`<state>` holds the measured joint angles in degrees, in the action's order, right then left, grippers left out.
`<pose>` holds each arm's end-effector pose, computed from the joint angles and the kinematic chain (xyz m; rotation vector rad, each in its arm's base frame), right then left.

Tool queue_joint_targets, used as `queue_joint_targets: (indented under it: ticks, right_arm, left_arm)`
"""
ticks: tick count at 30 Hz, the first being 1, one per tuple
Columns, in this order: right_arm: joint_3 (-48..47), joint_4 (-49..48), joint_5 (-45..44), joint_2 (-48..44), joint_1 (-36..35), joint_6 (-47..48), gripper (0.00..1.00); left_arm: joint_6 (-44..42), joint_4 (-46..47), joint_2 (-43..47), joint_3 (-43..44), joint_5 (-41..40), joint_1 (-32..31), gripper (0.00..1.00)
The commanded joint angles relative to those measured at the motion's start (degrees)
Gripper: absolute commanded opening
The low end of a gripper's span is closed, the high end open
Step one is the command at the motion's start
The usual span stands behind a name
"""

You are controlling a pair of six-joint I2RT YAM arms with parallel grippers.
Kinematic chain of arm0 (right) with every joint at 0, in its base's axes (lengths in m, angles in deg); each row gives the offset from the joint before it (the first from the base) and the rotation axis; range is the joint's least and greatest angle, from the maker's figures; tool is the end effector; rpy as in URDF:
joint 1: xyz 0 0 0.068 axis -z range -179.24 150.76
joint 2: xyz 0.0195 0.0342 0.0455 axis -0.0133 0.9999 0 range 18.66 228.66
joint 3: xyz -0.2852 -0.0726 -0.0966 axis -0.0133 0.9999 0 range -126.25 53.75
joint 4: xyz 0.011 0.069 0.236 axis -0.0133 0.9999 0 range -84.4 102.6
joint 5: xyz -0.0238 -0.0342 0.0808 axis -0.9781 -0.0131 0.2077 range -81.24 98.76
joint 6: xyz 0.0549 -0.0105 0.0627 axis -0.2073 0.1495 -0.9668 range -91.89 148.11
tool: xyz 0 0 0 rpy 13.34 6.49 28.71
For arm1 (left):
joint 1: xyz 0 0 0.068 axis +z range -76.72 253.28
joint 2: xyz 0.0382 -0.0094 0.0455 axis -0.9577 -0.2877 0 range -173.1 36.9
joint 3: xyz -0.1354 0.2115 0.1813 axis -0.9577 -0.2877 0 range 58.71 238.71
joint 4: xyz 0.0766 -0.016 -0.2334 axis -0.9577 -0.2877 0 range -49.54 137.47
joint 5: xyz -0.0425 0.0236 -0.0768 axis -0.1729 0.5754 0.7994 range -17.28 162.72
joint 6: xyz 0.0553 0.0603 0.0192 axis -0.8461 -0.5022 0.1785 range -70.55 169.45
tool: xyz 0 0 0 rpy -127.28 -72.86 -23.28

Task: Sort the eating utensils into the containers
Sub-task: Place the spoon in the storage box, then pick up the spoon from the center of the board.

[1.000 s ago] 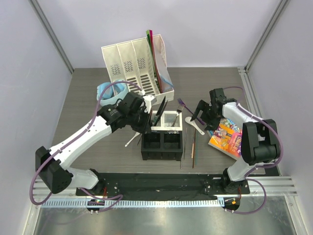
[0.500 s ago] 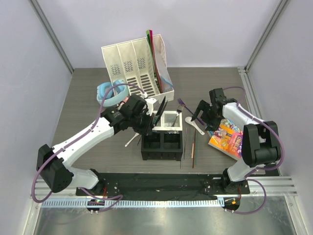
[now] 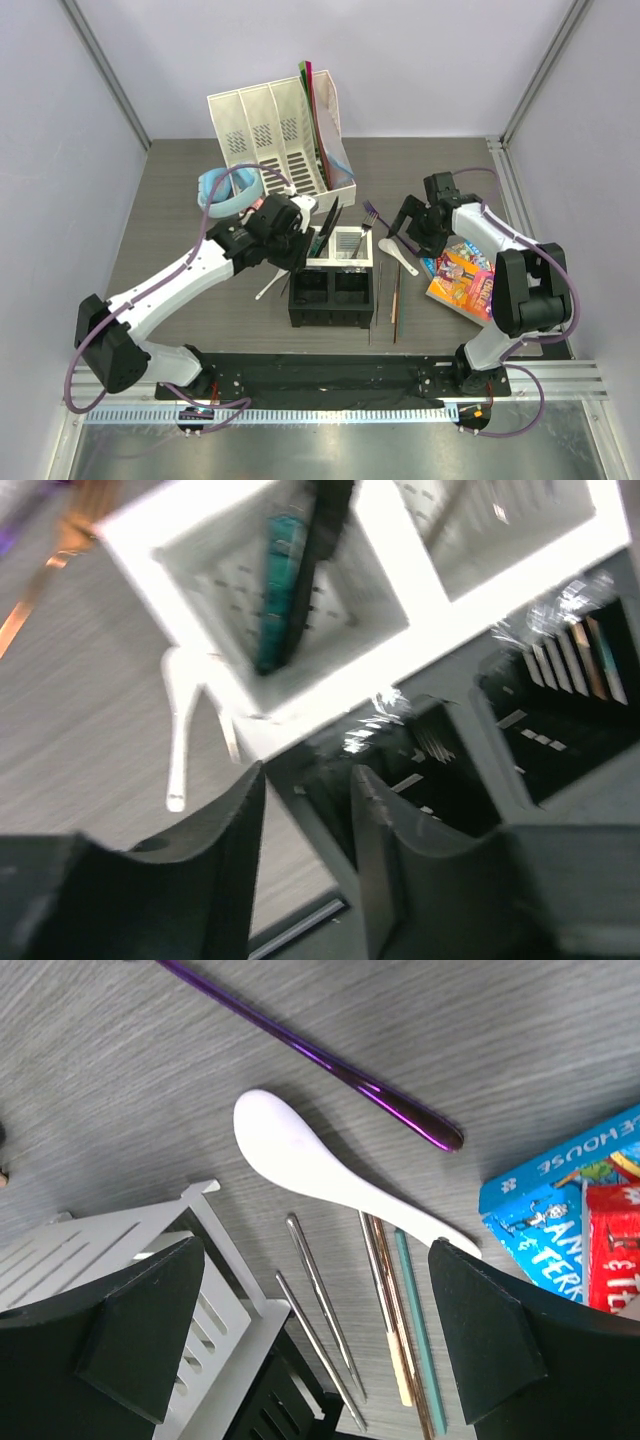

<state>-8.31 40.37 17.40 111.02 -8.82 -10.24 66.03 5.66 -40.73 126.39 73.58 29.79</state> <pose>0.3155 0.0645 0.2186 0.6436 2.6959 0.4402 0.2039 -0.1951 0.3121 0.5959 2.4621 -0.4561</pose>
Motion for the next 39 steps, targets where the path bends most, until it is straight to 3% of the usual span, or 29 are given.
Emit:
queue_joint_targets:
  ticks: [1, 10, 14, 28, 32, 39]
  right_arm:
    - [-3.4, -0.7, -0.7, 1.4, -0.3, -0.4, 1.0]
    - [-0.8, -0.7, 0.8, -0.9, -0.3, -1.2, 1.0]
    - [1.6, -0.7, 1.2, -3.8, -0.2, -2.1, 1.0]
    - [-1.7, 0.6, 3.6, -3.7, -0.3, -1.9, 1.0]
    - [-1.0, 1.2, 3.8, -5.3, -0.3, -1.8, 1.0]
    - [-0.4, 0.8, 3.8, -5.4, 0.4, -1.7, 1.0]
  left_arm:
    - [-0.9, 1.7, 4.0, 0.3, -11.6, 0.5, 0.45]
    - [-2.4, -1.1, 2.0, -5.0, -12.1, 6.6, 0.46]
    - [0.2, 3.4, 1.0, -8.9, -6.6, 8.9, 0.46]
    - [0.3, 8.3, -10.4, -7.7, -3.1, 9.5, 0.45]
    - [2.1, 9.5, -11.4, -8.5, -1.2, 12.2, 0.45]
    - [-1.7, 7.4, -14.5, -8.0, 1.1, 14.0, 0.44]
